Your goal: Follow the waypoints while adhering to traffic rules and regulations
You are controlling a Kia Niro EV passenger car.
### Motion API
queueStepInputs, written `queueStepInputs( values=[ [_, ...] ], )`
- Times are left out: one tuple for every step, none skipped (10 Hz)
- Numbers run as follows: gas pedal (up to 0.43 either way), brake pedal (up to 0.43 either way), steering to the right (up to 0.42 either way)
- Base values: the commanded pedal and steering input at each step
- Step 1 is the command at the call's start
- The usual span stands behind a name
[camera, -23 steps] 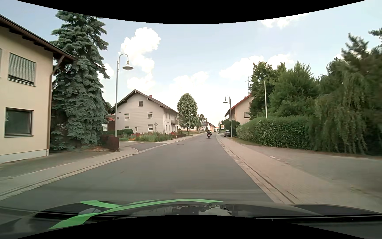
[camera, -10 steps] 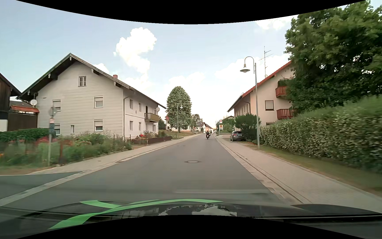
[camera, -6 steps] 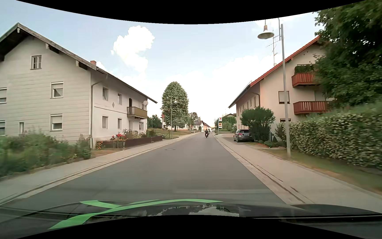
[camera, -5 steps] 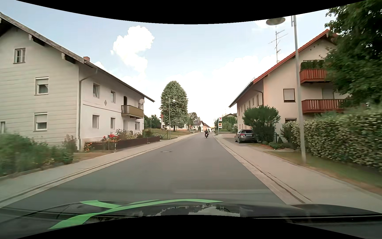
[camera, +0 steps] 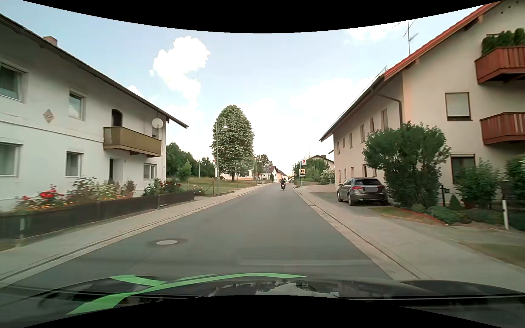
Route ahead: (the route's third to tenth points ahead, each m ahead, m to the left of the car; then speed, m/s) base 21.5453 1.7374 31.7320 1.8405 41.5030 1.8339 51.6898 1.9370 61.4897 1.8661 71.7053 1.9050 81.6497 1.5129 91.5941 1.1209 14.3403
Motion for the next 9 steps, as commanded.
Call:
queueStepInputs(
  values=[
    [0.189, 0.000, 0.003],
    [0.177, 0.000, 0.003],
    [0.169, 0.000, 0.003],
    [0.150, 0.000, 0.003],
    [0.138, 0.000, 0.003],
    [0.138, 0.000, 0.003],
    [0.150, 0.000, 0.003],
    [0.157, 0.000, 0.003],
    [0.157, 0.000, 0.003]
  ],
)
